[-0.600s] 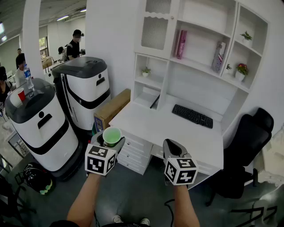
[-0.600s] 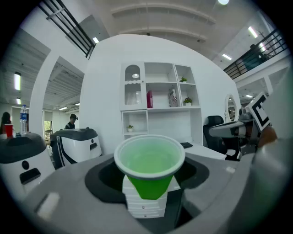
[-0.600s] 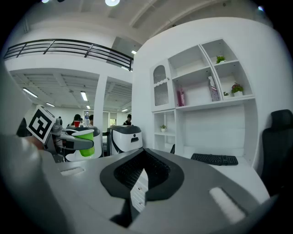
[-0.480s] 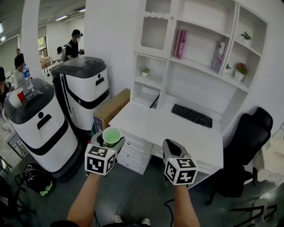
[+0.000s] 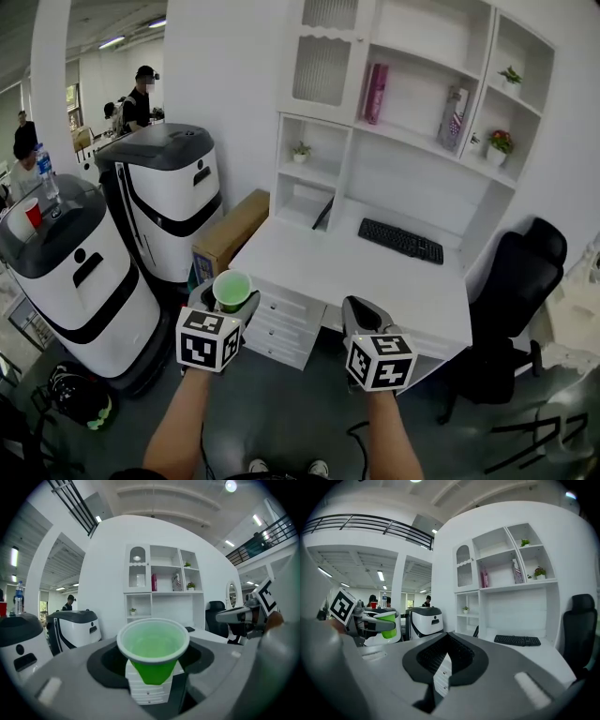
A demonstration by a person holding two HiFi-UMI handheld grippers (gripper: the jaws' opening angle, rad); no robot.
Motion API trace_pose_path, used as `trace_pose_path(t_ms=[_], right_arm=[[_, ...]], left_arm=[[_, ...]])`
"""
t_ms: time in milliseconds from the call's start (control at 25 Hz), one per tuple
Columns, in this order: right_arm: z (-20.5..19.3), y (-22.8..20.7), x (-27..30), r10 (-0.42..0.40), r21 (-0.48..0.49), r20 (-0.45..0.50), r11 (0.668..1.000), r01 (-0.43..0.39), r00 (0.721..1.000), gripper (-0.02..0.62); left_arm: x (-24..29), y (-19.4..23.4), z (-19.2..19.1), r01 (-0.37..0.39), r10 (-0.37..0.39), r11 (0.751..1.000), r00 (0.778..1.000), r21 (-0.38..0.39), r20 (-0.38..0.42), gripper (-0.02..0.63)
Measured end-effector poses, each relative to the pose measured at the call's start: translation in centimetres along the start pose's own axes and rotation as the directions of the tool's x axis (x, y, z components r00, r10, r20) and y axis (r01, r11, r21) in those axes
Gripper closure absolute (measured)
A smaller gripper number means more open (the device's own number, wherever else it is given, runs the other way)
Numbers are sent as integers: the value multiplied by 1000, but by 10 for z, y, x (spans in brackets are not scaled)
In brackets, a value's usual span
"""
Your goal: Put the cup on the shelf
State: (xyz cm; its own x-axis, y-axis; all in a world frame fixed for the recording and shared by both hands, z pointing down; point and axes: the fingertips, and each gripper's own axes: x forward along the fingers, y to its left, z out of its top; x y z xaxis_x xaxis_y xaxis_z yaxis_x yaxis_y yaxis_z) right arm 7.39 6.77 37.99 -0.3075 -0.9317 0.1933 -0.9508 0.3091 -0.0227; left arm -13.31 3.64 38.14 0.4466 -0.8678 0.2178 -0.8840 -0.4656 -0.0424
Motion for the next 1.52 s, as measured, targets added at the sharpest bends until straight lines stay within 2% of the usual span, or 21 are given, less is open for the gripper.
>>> trace_pose_path(t_ms=[360,840,1240,1520], right_arm=[[-4,19,3,-37,19,-6,999,37,999,572],[-6,18,26,-43,26,0,999,43,999,572],[-3,-7,83,-35,33,-3,999,35,999,572],[16,-37,138,-14,27,-7,1000,14,1000,572]], left_arm=[[0,19,-11,42,-42,999,999,0,-14,302],[12,39,-18,35,-36,999,999,-5,-13,302],[67,63,-12,28,-28,1000,999,-2,-22,302],[122,80,8,15,-15,1000,1000,-2,-24,302]])
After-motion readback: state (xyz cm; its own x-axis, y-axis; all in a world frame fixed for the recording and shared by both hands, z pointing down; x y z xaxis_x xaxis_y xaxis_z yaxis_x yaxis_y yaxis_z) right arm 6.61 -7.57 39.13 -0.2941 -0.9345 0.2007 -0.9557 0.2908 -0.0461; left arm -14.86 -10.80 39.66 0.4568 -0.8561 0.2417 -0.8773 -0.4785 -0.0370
